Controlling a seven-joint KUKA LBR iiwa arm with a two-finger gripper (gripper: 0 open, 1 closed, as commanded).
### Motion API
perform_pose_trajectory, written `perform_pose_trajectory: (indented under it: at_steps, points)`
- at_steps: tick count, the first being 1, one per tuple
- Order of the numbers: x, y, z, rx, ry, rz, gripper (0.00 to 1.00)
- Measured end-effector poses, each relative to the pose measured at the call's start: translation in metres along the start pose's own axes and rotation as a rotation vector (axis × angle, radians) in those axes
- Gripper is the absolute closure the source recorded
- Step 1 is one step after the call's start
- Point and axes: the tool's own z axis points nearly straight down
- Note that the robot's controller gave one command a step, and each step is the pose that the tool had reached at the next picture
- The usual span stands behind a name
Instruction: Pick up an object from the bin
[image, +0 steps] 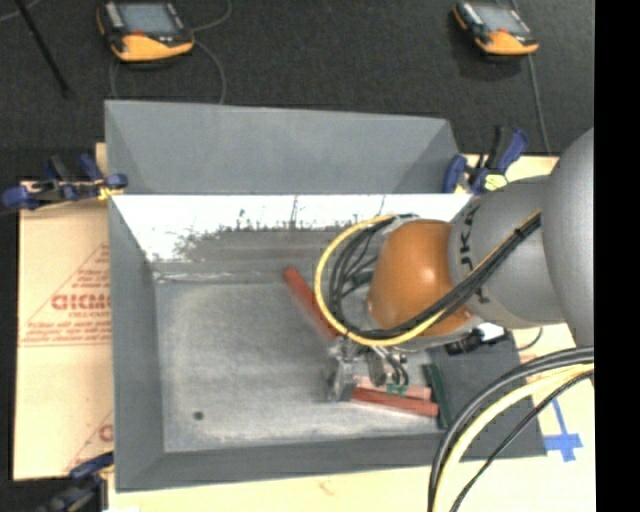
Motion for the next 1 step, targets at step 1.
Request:
perform_pose_trajectory:
  at_steps: [1]
  points:
    - [0.0004, 0.0003, 0.0003, -0.001, 0.001, 0.002, 0.00]
